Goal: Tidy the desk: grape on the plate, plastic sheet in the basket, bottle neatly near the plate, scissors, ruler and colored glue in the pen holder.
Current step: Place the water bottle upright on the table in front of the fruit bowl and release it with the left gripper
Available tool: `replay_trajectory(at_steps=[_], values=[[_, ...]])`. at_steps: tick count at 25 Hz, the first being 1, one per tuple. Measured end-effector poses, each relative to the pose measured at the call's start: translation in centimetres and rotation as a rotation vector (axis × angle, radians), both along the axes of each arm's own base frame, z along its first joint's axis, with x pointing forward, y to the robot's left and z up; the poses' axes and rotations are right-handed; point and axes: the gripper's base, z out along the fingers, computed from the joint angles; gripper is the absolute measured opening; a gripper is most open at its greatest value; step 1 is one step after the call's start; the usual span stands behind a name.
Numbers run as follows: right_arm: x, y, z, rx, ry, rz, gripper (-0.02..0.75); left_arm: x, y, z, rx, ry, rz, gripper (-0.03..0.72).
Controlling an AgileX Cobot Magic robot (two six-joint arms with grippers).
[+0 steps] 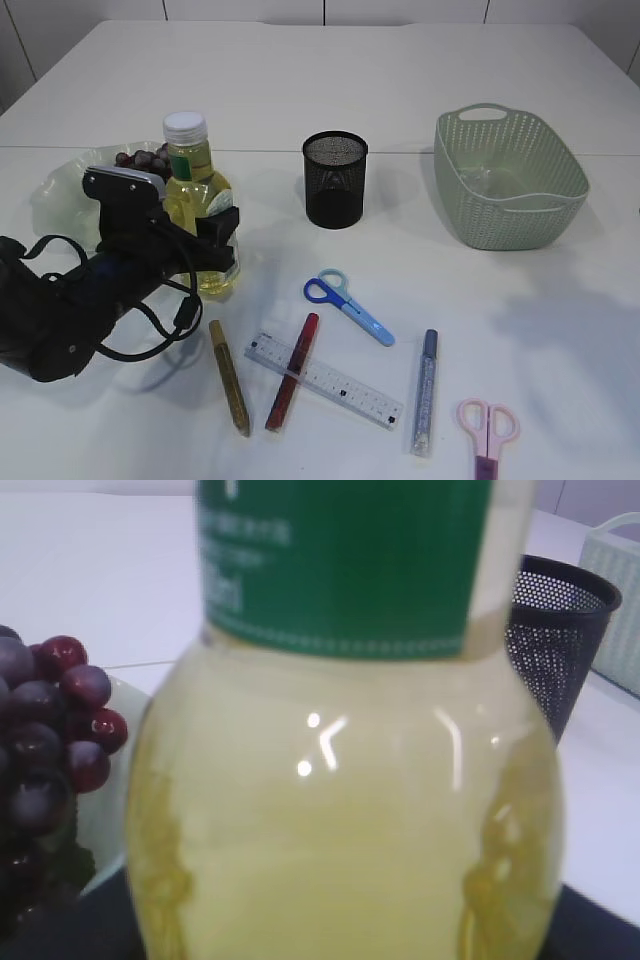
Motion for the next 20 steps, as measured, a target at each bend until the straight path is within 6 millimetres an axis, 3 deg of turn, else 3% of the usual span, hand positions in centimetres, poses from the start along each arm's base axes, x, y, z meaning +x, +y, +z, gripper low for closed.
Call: replay_trajectory(at_steps=[7,20], values=[[0.00,0.00,0.00,0.000,0.000,0.000,0.575,0.59,-0.25,-0.20,-0.007,-0.015,0.000,0.454],[0.00,-0.04,0.00,-0.006,0.000,0.000,0.575,0.55,-0.57,0.28,0.005,-0.015,-0.036,0.579]])
